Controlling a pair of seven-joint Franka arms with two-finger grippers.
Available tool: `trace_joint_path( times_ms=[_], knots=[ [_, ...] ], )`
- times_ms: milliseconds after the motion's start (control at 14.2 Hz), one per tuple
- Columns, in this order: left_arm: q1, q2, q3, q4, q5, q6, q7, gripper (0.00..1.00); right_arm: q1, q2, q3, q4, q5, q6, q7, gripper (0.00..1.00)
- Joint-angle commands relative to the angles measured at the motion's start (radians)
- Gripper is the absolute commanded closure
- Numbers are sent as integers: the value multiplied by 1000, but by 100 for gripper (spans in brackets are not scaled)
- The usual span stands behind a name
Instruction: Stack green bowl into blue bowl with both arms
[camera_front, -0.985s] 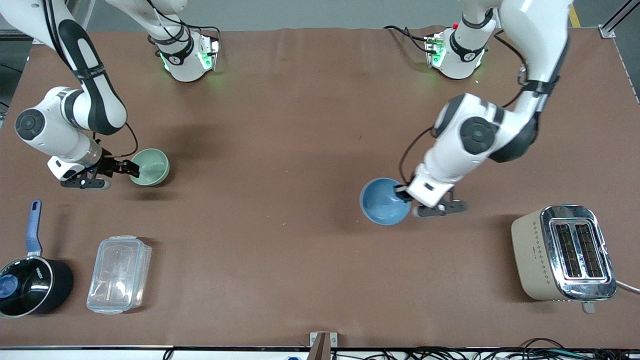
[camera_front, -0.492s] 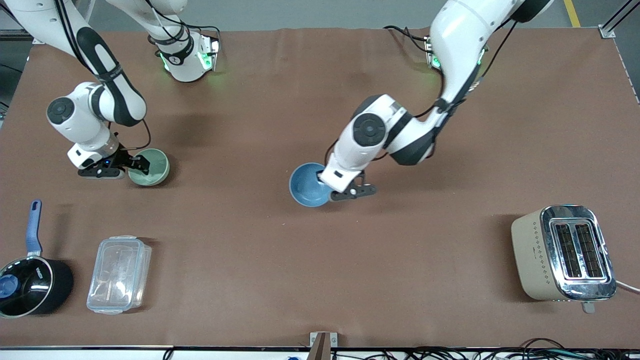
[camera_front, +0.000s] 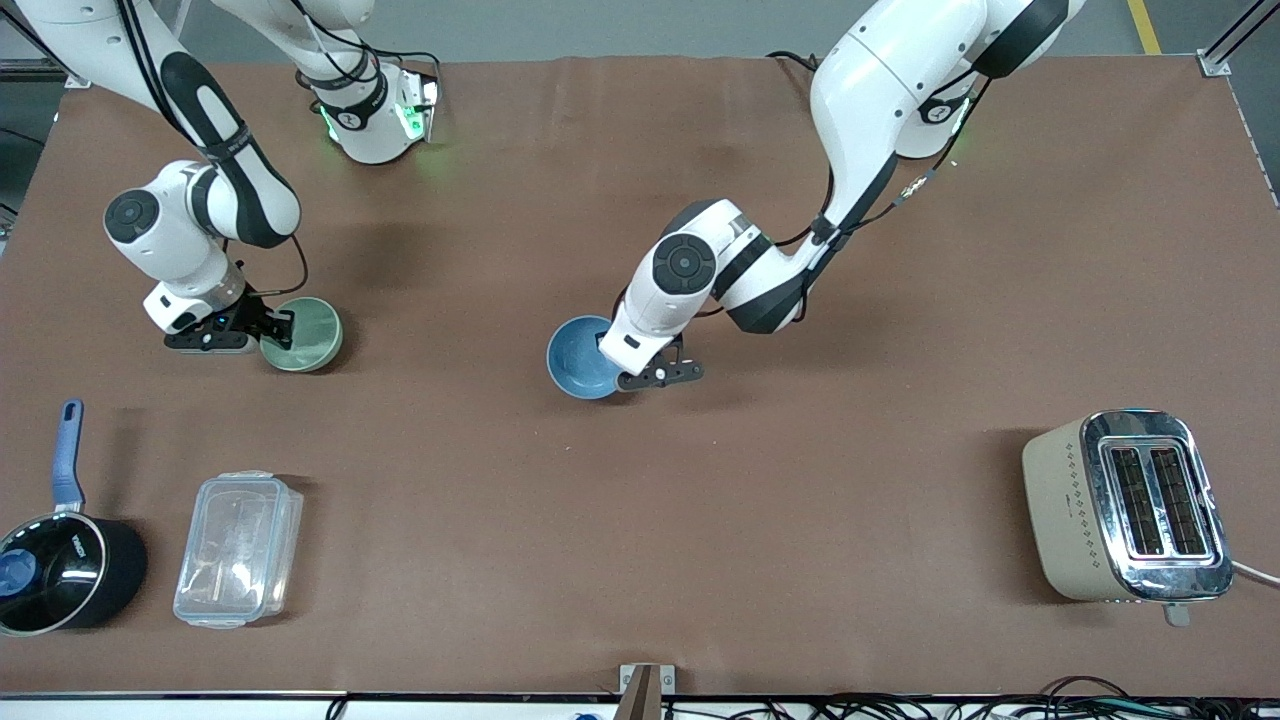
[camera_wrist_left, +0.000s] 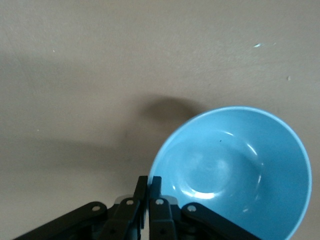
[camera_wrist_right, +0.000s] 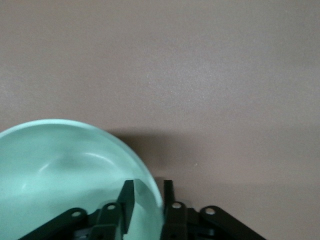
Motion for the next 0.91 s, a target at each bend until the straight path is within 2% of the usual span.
trace_joint_path(
  times_ms=[0, 211, 281, 352, 422, 492, 563, 633, 844],
  knots=[
    [-7, 22, 8, 28, 25, 2, -16, 97, 8, -29, 4, 9, 11, -46, -9, 96],
    [-7, 25, 8, 26, 70, 2, -18, 96, 3, -34, 5, 87, 13, -208, -4, 100],
    [-7, 28, 8, 26, 73, 2, -18, 92, 5, -44, 7, 119, 14, -276, 1, 100],
    [-6, 28, 8, 26, 73, 2, -16, 82, 8, -59, 7, 160, 16, -355, 7, 100],
    [-6, 27, 8, 26, 71, 2, -19, 58, 9, -69, 8, 209, 16, -435, 16, 100],
    [-4, 27, 8, 26, 71, 2, -19, 43, 11, -70, 10, 266, 17, -516, 20, 100],
    [-4, 25, 14, 26, 74, 2, -19, 18, 22, -69, 8, 327, 17, -593, 20, 100],
    [-3, 15, 14, 28, 86, 2, -18, 0, 34, -69, 8, 393, 17, -674, 22, 100],
    [23, -50, 23, 26, 93, -22, -19, 0, 64, -67, 8, 567, 28, -863, 22, 100]
  ],
)
